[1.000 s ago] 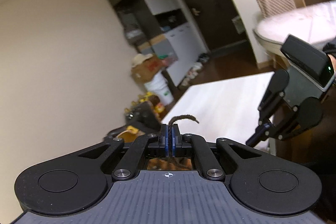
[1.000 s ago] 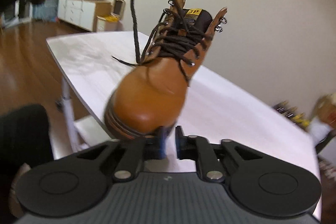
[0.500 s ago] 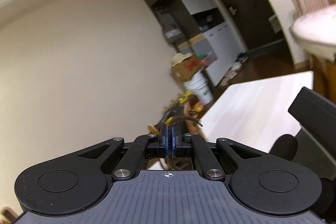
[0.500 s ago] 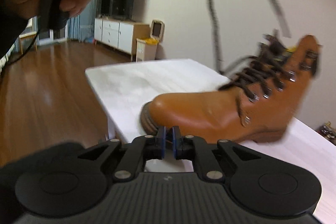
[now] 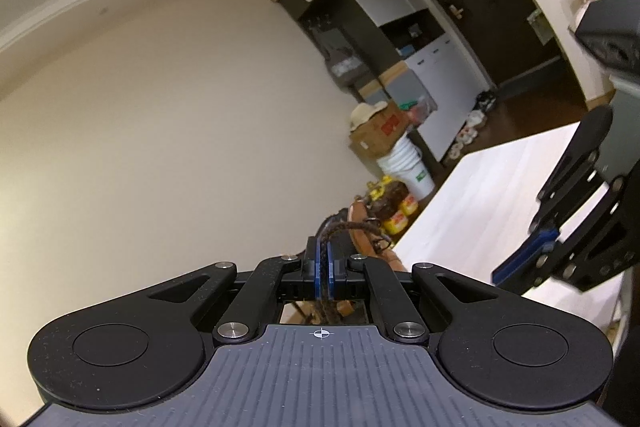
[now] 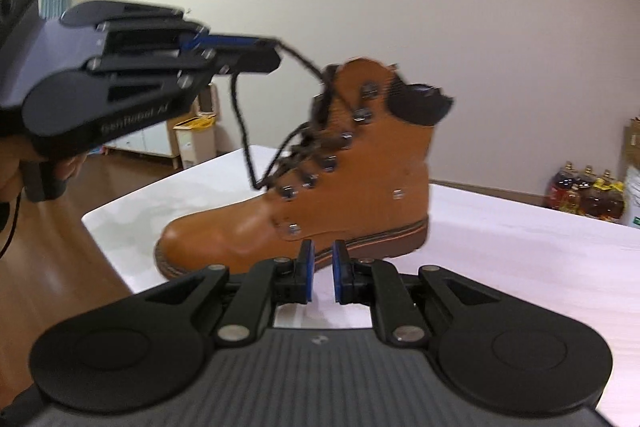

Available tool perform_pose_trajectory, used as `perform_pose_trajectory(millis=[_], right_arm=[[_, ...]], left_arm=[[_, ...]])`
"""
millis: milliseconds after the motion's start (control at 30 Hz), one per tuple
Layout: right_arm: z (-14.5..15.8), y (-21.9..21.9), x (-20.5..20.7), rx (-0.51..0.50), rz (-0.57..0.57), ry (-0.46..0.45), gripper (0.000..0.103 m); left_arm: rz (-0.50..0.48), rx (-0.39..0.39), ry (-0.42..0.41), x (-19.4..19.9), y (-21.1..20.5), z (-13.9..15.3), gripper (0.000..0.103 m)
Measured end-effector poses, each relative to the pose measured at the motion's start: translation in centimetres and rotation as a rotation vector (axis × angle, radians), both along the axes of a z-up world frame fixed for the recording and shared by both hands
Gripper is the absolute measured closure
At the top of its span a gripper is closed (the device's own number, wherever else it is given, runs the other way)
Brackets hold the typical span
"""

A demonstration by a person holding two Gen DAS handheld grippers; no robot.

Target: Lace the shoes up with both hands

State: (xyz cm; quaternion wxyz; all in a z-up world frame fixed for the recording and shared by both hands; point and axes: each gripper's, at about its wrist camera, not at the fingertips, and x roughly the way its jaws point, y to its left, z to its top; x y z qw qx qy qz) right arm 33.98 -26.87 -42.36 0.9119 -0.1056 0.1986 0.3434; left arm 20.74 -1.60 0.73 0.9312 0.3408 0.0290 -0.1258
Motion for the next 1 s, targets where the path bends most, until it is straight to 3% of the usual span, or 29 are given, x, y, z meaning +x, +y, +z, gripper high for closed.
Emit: perform_pose_trajectory(millis=[233, 500, 600, 767, 1000], right_arm=[[-0.3, -0.1, 0.4, 0.004, -0.009, -0.002, 0.092], [0.1, -0.5, 0.4, -0.009, -0.021, -0.029, 0.092], [0.8, -0.1, 0.5, -0.061, -0.015, -0.11, 0.092], [1.9, 2.0, 1.0, -0.208, 0.029, -0.337, 0.091], [1.0, 4.0, 1.9, -0.358, 0.091, -0.484, 0.091]], left_arm=[[0.007, 0.015, -0.022, 0.3, -0.6, -1.0, 0.099], [0.012, 0.103, 0.006, 0.2, -1.5, -3.0, 0.099], [0.027, 0.119, -0.004, 0.6, -1.9, -3.3, 0.099], [0.045, 0.113, -0.003, 1.3, -2.3, -3.2, 0.099], [0.041, 0.123, 0.01, 1.7, -2.4, -3.7, 0.099]])
